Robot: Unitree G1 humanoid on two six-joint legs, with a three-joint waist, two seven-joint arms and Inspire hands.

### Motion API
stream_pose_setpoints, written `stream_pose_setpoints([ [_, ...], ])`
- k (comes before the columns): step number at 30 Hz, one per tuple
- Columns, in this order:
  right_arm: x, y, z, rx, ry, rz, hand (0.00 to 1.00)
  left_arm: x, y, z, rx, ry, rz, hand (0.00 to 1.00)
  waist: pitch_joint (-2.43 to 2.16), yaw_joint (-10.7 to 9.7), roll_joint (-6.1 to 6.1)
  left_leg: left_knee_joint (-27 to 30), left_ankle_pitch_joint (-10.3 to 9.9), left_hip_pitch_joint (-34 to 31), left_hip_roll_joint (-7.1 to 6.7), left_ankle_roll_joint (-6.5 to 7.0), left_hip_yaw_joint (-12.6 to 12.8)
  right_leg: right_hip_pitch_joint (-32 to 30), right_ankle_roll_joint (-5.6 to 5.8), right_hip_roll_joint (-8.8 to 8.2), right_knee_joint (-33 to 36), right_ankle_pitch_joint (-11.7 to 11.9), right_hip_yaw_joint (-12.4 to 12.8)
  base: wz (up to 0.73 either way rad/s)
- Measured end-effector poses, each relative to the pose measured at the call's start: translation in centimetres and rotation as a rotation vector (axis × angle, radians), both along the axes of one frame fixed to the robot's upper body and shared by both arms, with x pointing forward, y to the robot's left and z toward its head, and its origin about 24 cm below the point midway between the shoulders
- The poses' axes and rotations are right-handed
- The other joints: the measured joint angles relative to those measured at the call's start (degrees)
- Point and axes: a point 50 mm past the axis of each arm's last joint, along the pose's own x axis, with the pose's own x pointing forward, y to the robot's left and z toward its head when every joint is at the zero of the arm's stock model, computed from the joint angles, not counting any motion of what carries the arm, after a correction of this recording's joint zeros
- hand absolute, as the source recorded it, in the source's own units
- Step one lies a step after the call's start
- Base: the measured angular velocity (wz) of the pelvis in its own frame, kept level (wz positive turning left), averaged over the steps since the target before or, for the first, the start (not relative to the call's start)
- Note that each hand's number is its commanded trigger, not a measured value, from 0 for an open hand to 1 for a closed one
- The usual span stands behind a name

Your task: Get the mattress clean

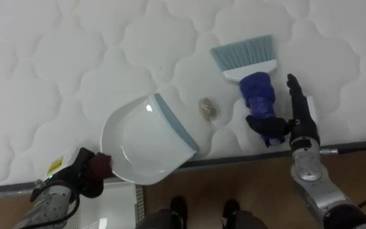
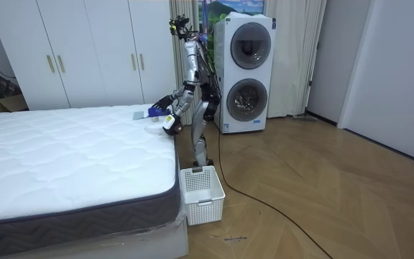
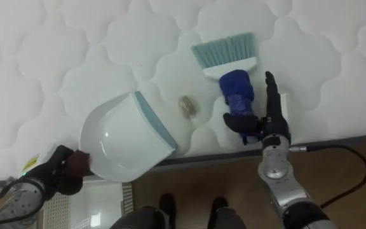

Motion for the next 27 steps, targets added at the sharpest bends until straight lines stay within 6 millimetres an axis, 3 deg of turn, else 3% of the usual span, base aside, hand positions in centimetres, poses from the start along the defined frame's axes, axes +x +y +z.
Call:
stream_pose_setpoints([
  [9, 0.2, -0.3, -0.3, -0.003, 0.042, -0.011, 0.0, 0.0, 0.1, 0.0, 0.014, -0.006, 0.015, 1.0, 0.12, 0.3, -0.22, 0.3, 0.0, -0.2, -0.11, 0.01, -0.2, 0.1, 0.1, -0.09, -0.1, -0.4, -0.3, 0.01],
  [19, 0.4, -0.8, -1.2, -0.042, 0.135, 0.008, 0.0, 0.3, -1.3, -0.4, -0.001, -0.008, 0.03, 1.0, 0.17, 0.7, -0.32, 0.6, 0.0, -0.1, -0.28, 0.0, -1.5, 1.1, 0.08, -0.03, -0.3, -0.4, -2.1, 0.07],
  [20, 0.4, -0.8, -1.1, -0.049, 0.142, 0.011, 0.33, 0.3, -1.4, -0.4, -0.004, -0.006, 0.031, 1.0, 0.17, 0.7, -0.32, 0.6, 0.0, -0.1, -0.31, 0.0, -1.6, 1.1, 0.08, -0.04, -0.4, -0.4, -2.2, 0.04],
  [21, 0.5, -0.8, -1.1, -0.053, 0.147, 0.012, 0.55, 0.3, -1.5, -0.4, -0.004, -0.005, 0.032, 1.0, 0.18, 0.7, -0.31, 0.6, 0.0, -0.1, -0.33, 0.0, -1.6, 1.1, 0.07, -0.08, -0.4, -0.4, -2.2, 0.0],
  [22, 0.6, -0.8, -1.1, -0.064, 0.151, 0.017, 0.86, 0.4, -1.5, -0.4, -0.004, -0.006, 0.032, 1.0, 0.18, 0.7, -0.3, 0.6, 0.0, -0.2, -0.32, 0.0, -1.6, 1.1, 0.04, -0.08, -0.4, -0.4, -2.2, 0.0],
  [23, 0.6, -0.9, -1.1, -0.074, 0.153, 0.021, 1.0, 0.4, -1.5, -0.4, -0.005, -0.008, 0.032, 1.0, 0.18, 0.7, -0.3, 0.6, 0.0, -0.2, -0.31, 0.0, -1.7, 1.1, 0.02, -0.08, -0.5, -0.5, -2.3, 0.0],
  [27, 1.0, -1.7, -0.7, -0.141, 0.163, 0.003, 1.0, 0.8, -1.6, -0.1, -0.007, -0.021, 0.034, 1.0, 0.18, 0.7, -0.28, 0.7, 0.0, -1.1, 0.05, 0.0, -1.9, 0.9, -0.22, 0.0, -1.2, -0.3, -3.3, 0.04],
])
